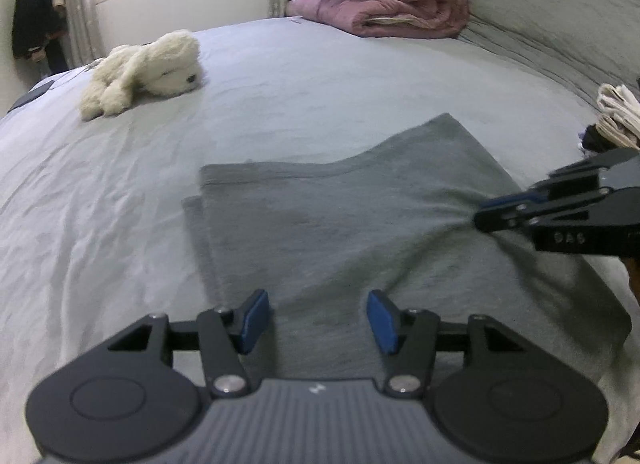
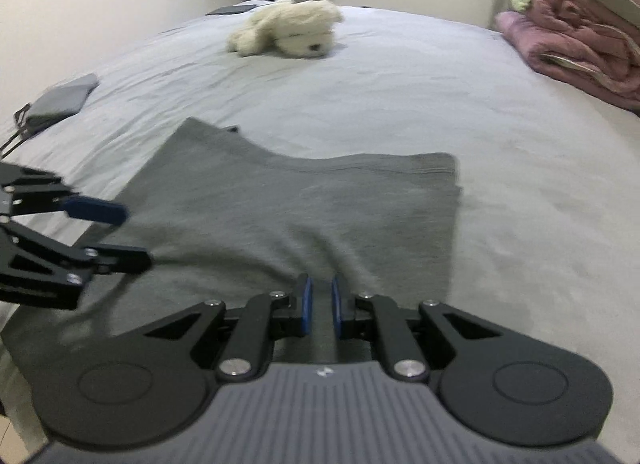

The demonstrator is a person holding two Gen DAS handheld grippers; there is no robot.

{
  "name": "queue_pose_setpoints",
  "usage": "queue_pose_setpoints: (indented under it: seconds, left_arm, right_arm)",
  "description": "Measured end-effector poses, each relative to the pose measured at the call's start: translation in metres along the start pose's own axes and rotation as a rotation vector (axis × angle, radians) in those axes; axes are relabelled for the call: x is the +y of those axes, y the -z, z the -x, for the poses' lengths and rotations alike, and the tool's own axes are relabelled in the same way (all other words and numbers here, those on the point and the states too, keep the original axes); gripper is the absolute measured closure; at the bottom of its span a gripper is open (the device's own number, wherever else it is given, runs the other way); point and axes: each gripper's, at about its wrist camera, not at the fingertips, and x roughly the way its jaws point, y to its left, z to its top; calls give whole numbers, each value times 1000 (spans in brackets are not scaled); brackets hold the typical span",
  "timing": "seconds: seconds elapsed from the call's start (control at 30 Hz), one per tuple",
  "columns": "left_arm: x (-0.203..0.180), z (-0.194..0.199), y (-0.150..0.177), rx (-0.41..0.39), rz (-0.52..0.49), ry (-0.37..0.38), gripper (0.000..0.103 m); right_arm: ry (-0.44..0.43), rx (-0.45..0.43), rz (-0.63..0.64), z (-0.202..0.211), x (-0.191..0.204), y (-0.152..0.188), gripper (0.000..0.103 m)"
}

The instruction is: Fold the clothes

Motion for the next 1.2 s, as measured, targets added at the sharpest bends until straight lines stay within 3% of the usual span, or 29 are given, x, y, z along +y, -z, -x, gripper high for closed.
queue_pose_setpoints:
  seconds: [0.1, 0.37, 0.47, 0.7, 0.87, 0.9, 0.97, 1.13, 1.2]
  left_arm:
    - [9, 2, 2, 2, 10, -37, 47]
    - [26, 10, 3, -5, 55, -51, 47]
    - [24, 15, 3, -20, 56, -14, 47]
    - [-7, 21, 10, -37, -59, 130, 48]
    - [-19, 15, 14, -16, -99, 141, 48]
    - [-19, 12, 15, -4, -98, 136, 47]
    - [-19, 7, 16, 15, -95, 128, 47]
    - [-20, 2, 15, 37, -89, 120, 45]
    - [-19, 2, 16, 38, -82, 123, 45]
  right_arm:
    - [35, 0, -7, 6, -6, 3, 82]
    - [32, -1, 9, 21, -11, 16, 82]
    - [21, 9, 55, 26, -4, 21, 82]
    - [-16, 2, 109, 32, 4, 29, 82]
    - [-83, -12, 183, 40, 22, 30, 80]
    - [-107, -18, 220, 43, 29, 32, 78]
    - [-157, -32, 298, 50, 42, 37, 65]
    - [-313, -33, 524, 68, 66, 56, 63]
    - [-356, -35, 598, 75, 73, 64, 57]
